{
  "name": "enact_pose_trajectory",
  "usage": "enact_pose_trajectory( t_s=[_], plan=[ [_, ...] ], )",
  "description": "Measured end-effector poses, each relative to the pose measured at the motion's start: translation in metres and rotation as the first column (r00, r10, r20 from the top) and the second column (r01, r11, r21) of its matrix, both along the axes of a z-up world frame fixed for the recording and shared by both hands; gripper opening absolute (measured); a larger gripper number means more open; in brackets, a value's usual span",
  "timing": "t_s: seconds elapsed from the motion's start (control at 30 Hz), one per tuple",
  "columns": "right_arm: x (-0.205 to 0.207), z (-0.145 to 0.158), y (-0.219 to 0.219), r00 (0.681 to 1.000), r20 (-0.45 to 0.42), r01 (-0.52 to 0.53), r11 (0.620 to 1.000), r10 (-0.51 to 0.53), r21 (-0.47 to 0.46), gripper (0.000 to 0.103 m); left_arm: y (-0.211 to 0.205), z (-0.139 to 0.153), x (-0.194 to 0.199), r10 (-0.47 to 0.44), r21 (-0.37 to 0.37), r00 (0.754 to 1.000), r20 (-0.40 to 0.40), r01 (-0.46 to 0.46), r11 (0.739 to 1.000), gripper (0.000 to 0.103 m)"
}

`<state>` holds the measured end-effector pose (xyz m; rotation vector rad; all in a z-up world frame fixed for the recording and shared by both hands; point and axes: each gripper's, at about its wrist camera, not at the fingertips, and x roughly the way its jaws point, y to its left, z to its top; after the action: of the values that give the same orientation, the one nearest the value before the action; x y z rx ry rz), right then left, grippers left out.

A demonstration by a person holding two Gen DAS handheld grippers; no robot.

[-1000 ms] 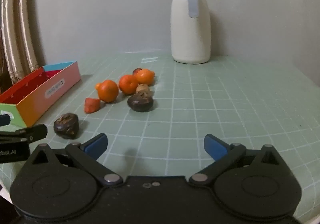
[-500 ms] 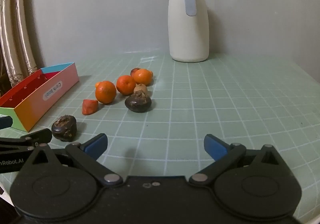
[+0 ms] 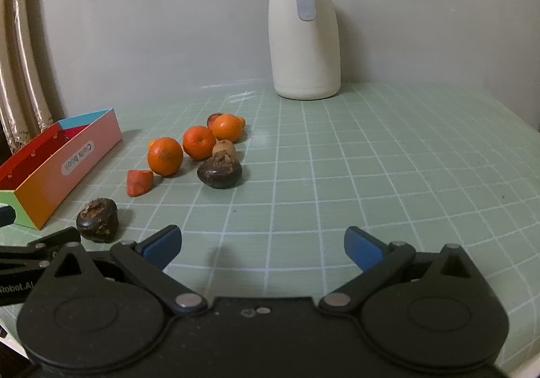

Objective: Organize fruits
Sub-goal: 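Move the left tool toward the nearer dark brown water chestnut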

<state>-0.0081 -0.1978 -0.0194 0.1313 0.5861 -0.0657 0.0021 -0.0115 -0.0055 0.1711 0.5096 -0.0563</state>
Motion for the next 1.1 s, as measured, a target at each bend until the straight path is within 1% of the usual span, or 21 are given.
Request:
enact_pose_trajectory(
  t_s=[0.37,0.7,1.1],
  plan=[
    [0.0002,0.0004,-0.0007,1.0,0.0,-0.008,1.0,0.008,0.0,0.103,0.0005,0.0004,-0.0009,-0.001,0.0,1.0,0.007,0.001,1.0,0.103],
    [-0.0003,0.0006,0.0046,1.0,0.0,-0.024,0.999,0.024,-0.024,0.103,0.0006,0.0016,-0.0013,0.0,-0.003,1.0,0.01,0.0,1.0,0.103],
    [-0.0002,0.0011,0.0033,1.0,0.0,-0.027,0.999,0.027,-0.019,0.103,-0.0019,0.0023,-0.0024,-0.003,0.0,1.0,0.01,0.003,1.0,0.103]
  ],
)
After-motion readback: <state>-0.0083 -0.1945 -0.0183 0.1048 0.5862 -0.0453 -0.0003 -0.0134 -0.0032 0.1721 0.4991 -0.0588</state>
